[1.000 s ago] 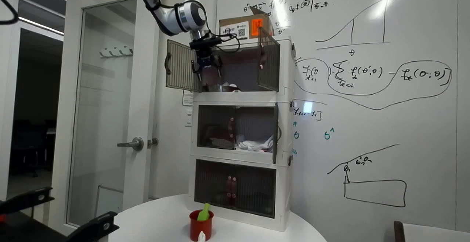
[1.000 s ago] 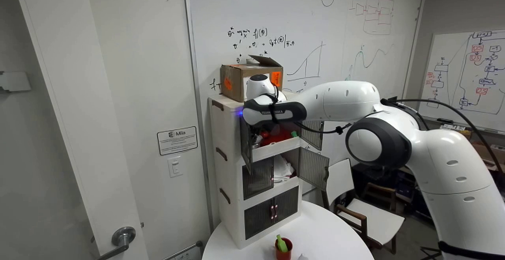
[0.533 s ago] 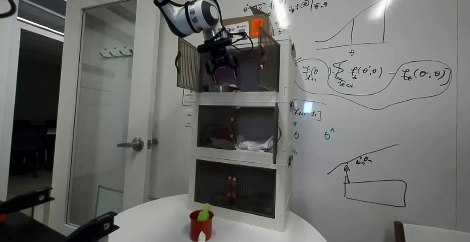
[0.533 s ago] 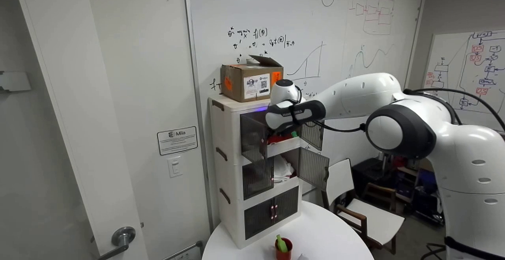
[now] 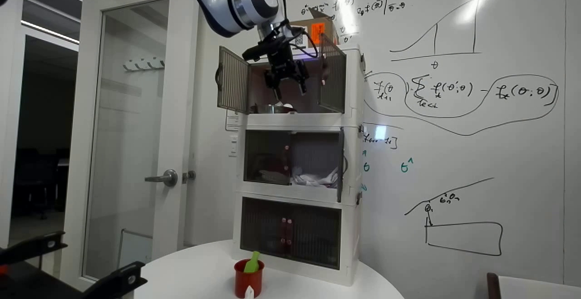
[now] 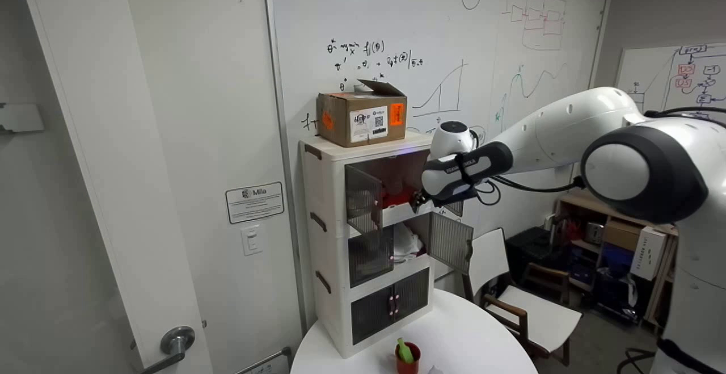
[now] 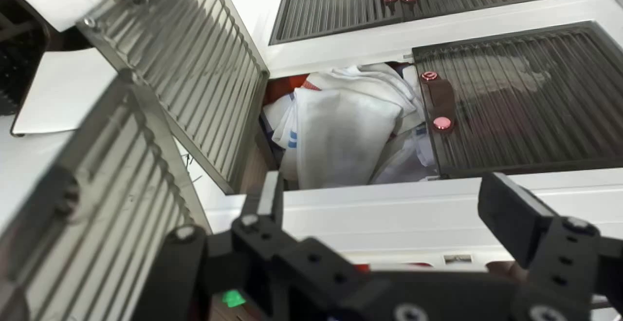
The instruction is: Put the silver bowl in the top cabinet
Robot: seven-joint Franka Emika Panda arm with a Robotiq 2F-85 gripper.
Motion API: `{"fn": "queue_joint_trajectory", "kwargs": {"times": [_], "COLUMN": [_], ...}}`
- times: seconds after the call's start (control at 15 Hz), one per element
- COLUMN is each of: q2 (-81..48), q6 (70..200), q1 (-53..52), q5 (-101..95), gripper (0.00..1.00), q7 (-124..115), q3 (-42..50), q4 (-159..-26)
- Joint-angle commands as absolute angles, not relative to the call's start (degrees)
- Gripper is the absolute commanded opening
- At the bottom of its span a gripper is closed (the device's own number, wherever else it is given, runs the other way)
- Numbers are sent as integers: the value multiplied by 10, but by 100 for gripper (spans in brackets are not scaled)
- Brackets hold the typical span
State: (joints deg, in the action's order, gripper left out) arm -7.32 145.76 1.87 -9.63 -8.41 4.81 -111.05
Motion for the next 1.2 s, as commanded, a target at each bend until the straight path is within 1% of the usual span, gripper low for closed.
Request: {"fn": "queue_joint_trajectory", "kwargs": {"times": [0.0, 0.27, 0.4, 0.53, 0.73, 0.8, 0.93, 1.13], "q2": [35, 135, 197, 260, 355, 273, 323, 349], "q6": [1516, 1561, 1546, 1515, 1466, 1491, 1475, 1472], "q1": [32, 13, -5, -8, -1, -10, -10, -10], "q5": [-16, 113, 147, 145, 93, 104, 92, 88], "gripper": [100, 100, 100, 100, 100, 100, 100, 100], "q7": [-60, 71, 138, 173, 183, 157, 162, 162], "q3": [41, 47, 60, 63, 70, 69, 74, 75], "q4": [-1254, -1382, -1448, -1507, -1586, -1523, -1565, -1582]}}
